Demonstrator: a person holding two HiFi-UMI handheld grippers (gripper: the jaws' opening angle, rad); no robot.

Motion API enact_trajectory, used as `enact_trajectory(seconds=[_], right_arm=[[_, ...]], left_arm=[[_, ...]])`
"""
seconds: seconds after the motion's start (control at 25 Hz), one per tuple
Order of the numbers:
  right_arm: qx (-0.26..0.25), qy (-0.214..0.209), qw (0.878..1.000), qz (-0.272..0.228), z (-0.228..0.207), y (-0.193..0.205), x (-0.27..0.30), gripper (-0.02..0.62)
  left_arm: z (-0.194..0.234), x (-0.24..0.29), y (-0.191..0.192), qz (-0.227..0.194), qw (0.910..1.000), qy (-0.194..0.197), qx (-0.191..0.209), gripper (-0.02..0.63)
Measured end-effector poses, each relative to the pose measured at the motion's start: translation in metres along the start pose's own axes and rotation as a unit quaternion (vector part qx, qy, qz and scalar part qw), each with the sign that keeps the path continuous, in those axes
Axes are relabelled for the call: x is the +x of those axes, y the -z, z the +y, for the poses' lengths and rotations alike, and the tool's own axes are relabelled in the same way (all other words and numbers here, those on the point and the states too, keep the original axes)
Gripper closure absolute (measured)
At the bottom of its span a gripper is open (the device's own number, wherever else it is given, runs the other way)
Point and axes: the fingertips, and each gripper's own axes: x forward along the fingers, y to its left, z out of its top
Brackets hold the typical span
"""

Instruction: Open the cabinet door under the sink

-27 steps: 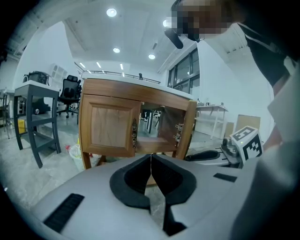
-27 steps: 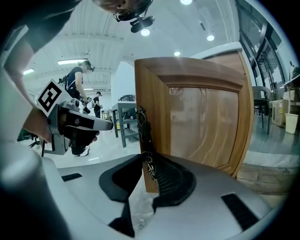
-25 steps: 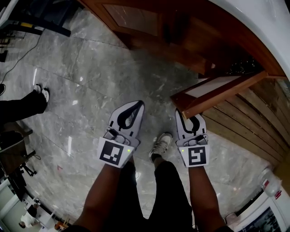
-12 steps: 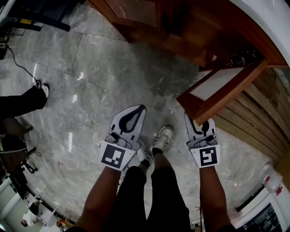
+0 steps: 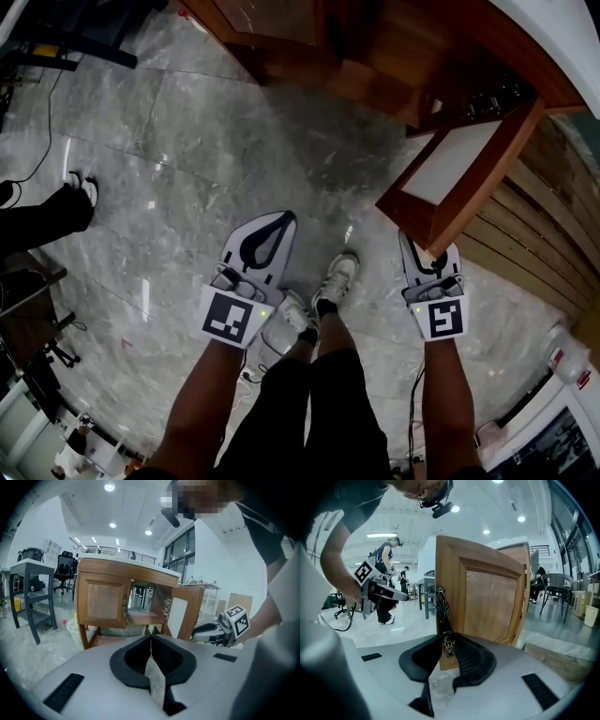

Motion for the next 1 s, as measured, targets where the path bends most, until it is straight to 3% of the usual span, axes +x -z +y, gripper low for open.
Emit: enact_trajectory(seconds=[0.56, 1.0], right_arm=[[-0.02, 0.077, 0.997, 0.021, -0.027, 0.029, -0.051, 0.522], [0.004, 0.155, 0.987, 0.04, -0.052, 0.043, -0.08, 0.534]], left_arm=[[-0.026, -0.017, 0.009, 0.002, 0.9997, 0.022, 0.004, 0.581], [-0.039, -0.042, 0.012, -0.002, 0.9995, 0.031, 0.011, 0.581]])
